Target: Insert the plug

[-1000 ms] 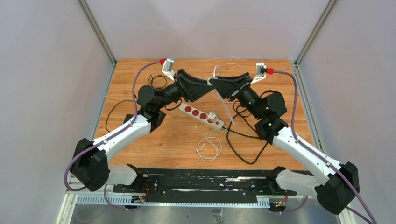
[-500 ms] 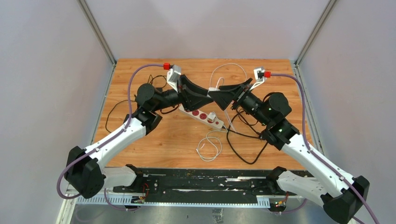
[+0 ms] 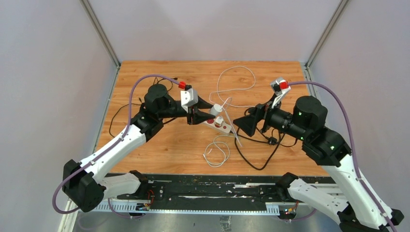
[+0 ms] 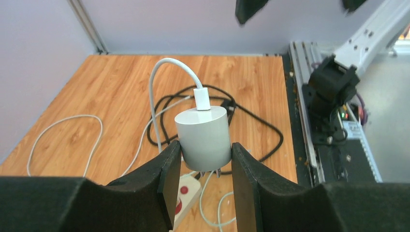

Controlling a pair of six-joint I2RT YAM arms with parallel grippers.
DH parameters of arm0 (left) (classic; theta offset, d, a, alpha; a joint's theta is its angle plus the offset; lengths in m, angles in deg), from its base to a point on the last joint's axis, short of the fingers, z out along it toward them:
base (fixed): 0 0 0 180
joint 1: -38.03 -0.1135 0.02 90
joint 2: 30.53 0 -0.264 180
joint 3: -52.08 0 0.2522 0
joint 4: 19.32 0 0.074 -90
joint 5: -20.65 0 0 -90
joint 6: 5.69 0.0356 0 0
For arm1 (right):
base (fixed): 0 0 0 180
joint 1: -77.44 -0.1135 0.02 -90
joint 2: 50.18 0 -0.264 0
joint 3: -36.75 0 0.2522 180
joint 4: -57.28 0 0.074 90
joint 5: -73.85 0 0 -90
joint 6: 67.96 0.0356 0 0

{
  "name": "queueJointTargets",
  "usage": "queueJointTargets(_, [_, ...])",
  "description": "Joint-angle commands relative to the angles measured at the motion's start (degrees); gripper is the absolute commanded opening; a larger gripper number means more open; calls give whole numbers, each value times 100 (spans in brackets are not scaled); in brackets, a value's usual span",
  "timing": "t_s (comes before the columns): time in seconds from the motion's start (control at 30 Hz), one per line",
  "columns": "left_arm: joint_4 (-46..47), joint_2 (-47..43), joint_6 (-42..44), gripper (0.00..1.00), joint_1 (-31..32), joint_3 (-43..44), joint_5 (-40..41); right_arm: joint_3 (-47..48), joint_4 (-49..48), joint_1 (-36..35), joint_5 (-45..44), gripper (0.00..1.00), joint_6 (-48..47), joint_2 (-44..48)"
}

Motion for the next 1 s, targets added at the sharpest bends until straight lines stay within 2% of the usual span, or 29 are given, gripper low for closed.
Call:
queueJointTargets(0.0, [-1686,-107,1761,0,39,373,-465,640,1382,-72,521,100,-1058,135])
queueJointTargets(0.1, [-2418,-72,2259,0,56,521,-745,938,1386,-77,1040,100,-1514,-130])
queueJointTargets(0.27, [-2302,-171,2242,0,120,346,-794,1243,1260,-72,2123,100,-2186,-1082])
queueJointTargets(0.43, [-2265,-250,2186,0,138,281,-791,1347,750,-70,2727,100,-2401,-1925])
queueJointTargets(0.73, [-2332,-265,2194,0,154,315,-698,1497,831,-74,2980,93,-2726,-2774])
queueJointTargets(0.97, [-2345,-236,2211,0,149,332,-620,1481,968,-70,3223,78,-2632,-2942])
